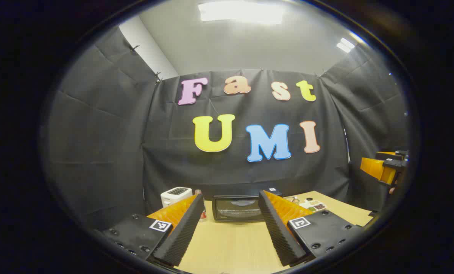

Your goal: Open the electric oven with the left hand, put the food in, and close the electric oven.

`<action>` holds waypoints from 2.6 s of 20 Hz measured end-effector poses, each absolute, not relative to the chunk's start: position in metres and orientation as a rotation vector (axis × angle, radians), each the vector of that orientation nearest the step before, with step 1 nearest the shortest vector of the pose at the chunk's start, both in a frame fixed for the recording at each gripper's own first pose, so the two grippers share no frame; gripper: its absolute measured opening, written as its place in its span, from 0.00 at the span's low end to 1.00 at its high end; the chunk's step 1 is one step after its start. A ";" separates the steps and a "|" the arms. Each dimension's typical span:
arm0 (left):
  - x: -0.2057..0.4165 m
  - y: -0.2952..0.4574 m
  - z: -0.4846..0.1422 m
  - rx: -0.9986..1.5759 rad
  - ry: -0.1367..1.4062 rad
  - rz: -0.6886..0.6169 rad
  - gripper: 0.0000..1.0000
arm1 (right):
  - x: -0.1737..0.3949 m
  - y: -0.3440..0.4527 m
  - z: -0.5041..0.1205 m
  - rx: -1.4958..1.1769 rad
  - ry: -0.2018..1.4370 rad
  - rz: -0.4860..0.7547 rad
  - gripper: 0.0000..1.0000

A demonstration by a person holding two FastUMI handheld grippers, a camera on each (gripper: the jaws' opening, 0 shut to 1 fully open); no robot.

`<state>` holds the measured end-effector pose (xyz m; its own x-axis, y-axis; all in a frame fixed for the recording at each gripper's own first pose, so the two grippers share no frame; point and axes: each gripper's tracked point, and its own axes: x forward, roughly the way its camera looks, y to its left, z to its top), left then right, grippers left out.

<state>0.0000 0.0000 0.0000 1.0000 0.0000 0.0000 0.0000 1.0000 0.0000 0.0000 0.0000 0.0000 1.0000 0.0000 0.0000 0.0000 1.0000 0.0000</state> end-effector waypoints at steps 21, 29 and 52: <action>0.028 -0.038 -0.003 0.000 -0.013 0.001 1.00 | 0.019 -0.029 -0.017 -0.011 0.002 0.052 0.95; 0.110 -0.029 -0.009 0.013 -0.029 0.017 1.00 | 0.048 -0.031 -0.029 -0.012 0.015 0.048 0.95; 0.369 -0.065 -0.171 0.028 0.156 -0.177 0.96 | 0.092 -0.066 -0.042 -0.077 0.078 -0.316 0.95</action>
